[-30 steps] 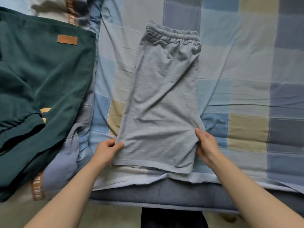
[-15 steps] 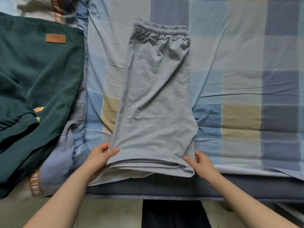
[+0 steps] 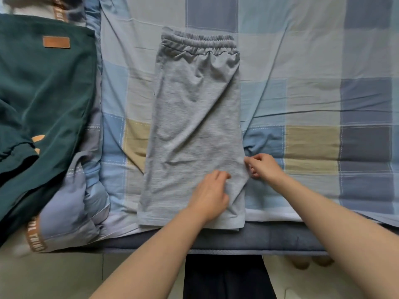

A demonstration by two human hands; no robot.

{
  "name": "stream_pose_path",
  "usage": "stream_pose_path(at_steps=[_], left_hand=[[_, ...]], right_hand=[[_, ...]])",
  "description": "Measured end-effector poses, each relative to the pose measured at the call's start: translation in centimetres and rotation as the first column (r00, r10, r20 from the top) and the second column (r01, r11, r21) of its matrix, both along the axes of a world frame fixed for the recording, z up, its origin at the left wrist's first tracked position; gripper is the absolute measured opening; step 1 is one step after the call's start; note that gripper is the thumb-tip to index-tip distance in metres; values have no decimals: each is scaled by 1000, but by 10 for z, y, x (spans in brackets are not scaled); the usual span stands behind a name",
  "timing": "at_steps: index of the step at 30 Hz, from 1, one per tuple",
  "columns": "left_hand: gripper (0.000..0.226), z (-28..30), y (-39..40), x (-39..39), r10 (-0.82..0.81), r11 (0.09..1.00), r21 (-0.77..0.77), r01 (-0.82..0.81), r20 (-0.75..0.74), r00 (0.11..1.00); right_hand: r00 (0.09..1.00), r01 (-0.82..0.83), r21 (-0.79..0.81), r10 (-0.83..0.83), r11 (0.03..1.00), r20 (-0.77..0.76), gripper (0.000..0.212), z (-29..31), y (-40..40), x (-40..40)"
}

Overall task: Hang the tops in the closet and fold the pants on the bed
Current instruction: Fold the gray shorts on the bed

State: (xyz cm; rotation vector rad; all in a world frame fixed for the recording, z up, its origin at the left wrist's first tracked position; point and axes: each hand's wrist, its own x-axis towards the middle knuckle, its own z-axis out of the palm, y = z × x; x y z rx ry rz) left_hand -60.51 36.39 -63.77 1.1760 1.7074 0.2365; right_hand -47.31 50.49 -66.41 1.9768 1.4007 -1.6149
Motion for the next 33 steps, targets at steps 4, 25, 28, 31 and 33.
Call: stream_pose_path(at_steps=[4,25,28,31,33], left_hand=[[57,-21,30,29,256,958,-171,-230,149,955],[28,-14,-68,-127,-360,881,123,457,-452,816],[36,-12,-67,-163,-451,693,193,695,-636,626],[47,-19,-60,-194,-477,605,153,782,-716,509],[55,-23,-54,-203,-481,608,139,782,-719,502]], right_hand=[[988,-126,-194,106,973,-110,13,1,12,-6],[-254,-729,464,829,-503,498,57,-4,-29,-10],[-151,-707,513,812,-487,563,54,-8,-41,-12],[-101,-703,527,800,-478,592,48,-14,-52,-22],[-65,-731,534,823,-424,565,46,-16,-53,-29]])
